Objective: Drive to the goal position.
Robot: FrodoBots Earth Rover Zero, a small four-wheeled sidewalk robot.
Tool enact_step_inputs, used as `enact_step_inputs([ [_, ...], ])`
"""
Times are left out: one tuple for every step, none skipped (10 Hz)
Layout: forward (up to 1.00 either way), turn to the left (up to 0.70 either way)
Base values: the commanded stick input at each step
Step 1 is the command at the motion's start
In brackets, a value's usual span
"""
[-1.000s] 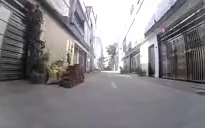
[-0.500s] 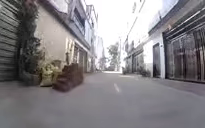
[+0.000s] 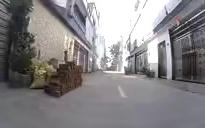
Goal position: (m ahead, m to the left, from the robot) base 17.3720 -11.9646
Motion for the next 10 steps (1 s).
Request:
enact_step_inputs([
  [1.0,0.0],
  [1.0,0.0],
  [1.0,0.0],
  [1.0,0.0],
  [1.0,0.0],
  [1.0,0.0],
  [1.0,0.0],
  [1.0,0.0],
  [1.0,0.0],
  [1.0,0.0],
])
